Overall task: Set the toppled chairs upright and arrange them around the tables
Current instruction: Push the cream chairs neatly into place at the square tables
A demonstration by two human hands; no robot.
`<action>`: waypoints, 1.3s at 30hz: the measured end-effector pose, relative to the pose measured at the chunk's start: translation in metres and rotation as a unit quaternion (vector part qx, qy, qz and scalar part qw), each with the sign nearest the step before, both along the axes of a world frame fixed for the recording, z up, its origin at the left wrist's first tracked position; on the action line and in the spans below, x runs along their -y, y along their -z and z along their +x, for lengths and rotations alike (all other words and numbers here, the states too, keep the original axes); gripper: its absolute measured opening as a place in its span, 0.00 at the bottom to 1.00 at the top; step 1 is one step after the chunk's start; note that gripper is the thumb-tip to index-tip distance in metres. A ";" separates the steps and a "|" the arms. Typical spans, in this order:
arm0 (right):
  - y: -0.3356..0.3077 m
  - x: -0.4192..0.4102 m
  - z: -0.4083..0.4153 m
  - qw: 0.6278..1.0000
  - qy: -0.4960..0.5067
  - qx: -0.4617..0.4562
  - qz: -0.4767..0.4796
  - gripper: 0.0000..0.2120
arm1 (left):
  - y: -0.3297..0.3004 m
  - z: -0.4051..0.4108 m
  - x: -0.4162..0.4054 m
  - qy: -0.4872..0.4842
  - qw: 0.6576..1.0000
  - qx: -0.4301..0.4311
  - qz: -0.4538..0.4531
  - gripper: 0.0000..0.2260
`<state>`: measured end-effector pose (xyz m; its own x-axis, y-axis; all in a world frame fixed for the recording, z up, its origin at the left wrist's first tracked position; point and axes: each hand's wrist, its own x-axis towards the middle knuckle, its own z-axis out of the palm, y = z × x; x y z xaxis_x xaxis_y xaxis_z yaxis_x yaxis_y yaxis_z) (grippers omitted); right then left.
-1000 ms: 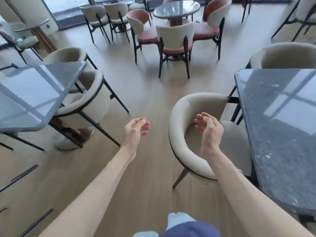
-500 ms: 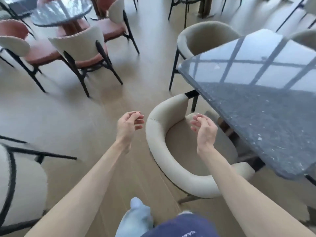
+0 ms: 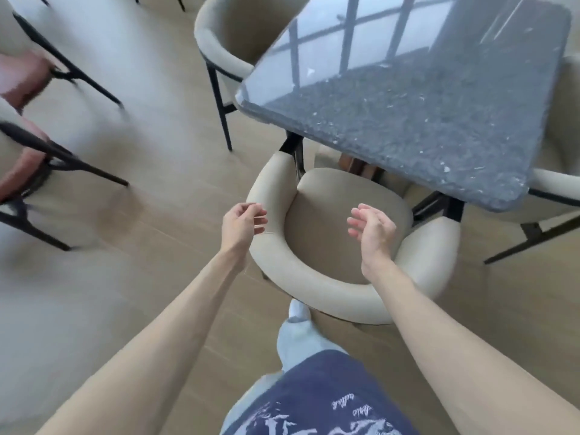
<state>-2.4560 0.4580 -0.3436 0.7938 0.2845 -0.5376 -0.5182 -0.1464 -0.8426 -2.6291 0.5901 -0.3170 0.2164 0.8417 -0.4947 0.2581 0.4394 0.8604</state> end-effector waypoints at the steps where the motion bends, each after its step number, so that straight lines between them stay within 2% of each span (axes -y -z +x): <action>1: 0.004 -0.001 -0.001 1.000 0.007 -0.003 -0.014 0.10 | 0.006 0.002 -0.006 0.006 1.000 -0.008 -0.007 0.03; 7: 0.026 0.020 -0.012 0.995 0.017 -0.018 -0.092 0.07 | 0.041 0.003 -0.022 0.058 0.996 -0.044 -0.055 0.03; 13: 0.043 0.037 -0.039 0.989 0.075 -0.045 -0.116 0.06 | 0.072 -0.004 -0.027 0.131 0.986 -0.066 -0.082 0.05; 18: 0.072 0.049 -0.084 0.974 0.143 -0.103 -0.145 0.04 | 0.110 -0.026 -0.023 0.167 0.971 -0.117 -0.122 0.13; 22: 0.100 0.066 -0.122 0.939 0.208 -0.199 -0.188 0.08 | 0.131 -0.047 -0.005 0.123 0.950 -0.151 -0.244 0.21; 24: 0.111 0.073 -0.136 0.929 0.221 -0.245 -0.166 0.10 | 0.137 -0.052 0.005 0.095 0.941 -0.152 -0.288 0.28; 27: 0.121 0.075 -0.145 0.925 0.215 -0.298 -0.093 0.22 | 0.146 -0.050 0.011 0.070 0.932 -0.114 -0.337 0.33; 29: 0.126 0.072 -0.144 0.923 0.226 -0.308 -0.037 0.23 | 0.151 -0.045 0.009 0.059 0.936 -0.081 -0.338 0.30; 31: 0.133 0.069 -0.140 0.920 0.244 -0.307 -0.003 0.19 | 0.158 -0.043 0.009 0.045 0.942 -0.070 -0.324 0.25; 33: 0.137 0.067 -0.136 0.920 0.252 -0.301 -0.007 0.14 | 0.161 -0.043 0.010 0.036 0.948 -0.078 -0.307 0.22; 36: 0.141 0.068 -0.130 0.921 0.251 -0.299 -0.027 0.12 | 0.163 -0.037 0.010 0.024 0.951 -0.089 -0.296 0.17; 39: 0.144 0.067 -0.124 0.927 0.237 -0.289 -0.040 0.10 | 0.163 -0.031 0.008 0.019 0.951 -0.088 -0.294 0.18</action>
<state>-2.5795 0.3906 -0.4878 0.3926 -0.0814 -0.9161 -0.9015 0.1630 -0.4009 -2.6603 0.5820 -0.4799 0.1111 0.4006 -0.9095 0.4001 0.8196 0.4100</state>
